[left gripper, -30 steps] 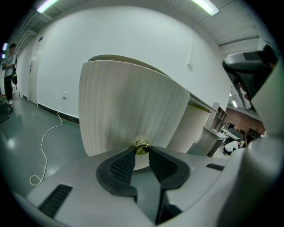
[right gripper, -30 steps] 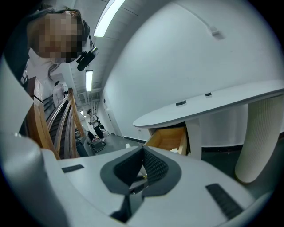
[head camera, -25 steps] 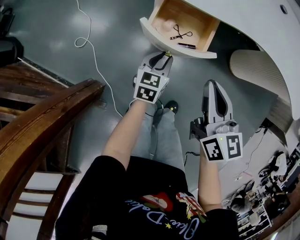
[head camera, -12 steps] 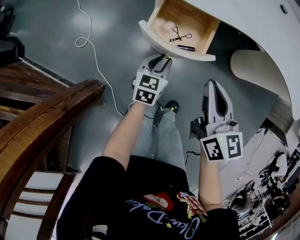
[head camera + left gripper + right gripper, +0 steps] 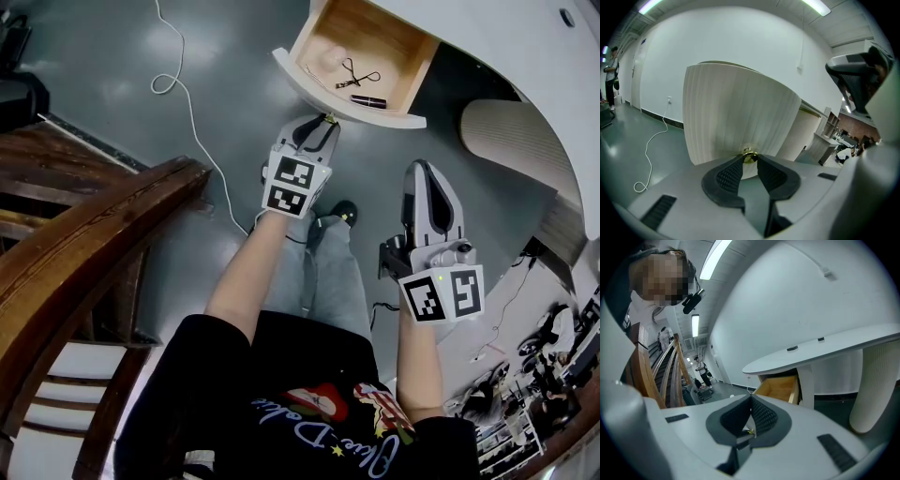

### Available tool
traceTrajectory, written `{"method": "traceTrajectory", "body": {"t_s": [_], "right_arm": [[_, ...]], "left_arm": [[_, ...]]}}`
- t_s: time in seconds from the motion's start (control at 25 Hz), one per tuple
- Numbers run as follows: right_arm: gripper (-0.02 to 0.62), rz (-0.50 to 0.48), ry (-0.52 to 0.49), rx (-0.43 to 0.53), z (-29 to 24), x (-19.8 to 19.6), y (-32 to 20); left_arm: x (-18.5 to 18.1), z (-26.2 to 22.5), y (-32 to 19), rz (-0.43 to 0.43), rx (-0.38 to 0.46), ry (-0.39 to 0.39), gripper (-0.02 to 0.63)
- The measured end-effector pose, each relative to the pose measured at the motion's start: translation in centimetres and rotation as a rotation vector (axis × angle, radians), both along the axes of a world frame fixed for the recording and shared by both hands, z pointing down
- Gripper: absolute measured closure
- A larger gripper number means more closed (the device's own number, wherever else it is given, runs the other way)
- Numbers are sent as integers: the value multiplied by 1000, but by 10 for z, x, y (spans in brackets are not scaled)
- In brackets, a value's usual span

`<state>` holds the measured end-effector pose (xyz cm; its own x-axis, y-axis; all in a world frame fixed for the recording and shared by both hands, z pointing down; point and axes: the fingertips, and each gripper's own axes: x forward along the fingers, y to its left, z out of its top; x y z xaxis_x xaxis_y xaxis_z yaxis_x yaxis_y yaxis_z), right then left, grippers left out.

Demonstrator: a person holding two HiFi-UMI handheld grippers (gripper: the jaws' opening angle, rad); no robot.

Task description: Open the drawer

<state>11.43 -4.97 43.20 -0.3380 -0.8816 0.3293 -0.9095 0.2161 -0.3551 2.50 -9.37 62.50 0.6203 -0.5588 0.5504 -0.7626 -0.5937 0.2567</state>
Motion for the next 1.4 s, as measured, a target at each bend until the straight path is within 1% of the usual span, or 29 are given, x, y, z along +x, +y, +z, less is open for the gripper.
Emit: {"method": "traceTrajectory", "body": {"t_s": [0.32,0.6,0.76,0.92,1.24,1.4], "right_arm": [[595,-2,-6,-5,-3,6,-8],[595,-5,-5,-4,-4,4,-4],[595,-7,-4,-4,-5,4,-3],[595,-13,-3,-2,-7,3,-3],[595,-23,-5,7,-12,2,-7],[595,-27,-8,5,-13,3,-6]], "left_arm": [[0,-2,1,-2,-11,-9,508],[-1,-2,2,-3,-8,-14,508],[0,-3,2,-6,-13,3,508],[0,-4,2,4,-15,3,508],[-5,-5,6,20,-12,-61,502],[-16,-8,8,-20,-26,-69,502]]}}
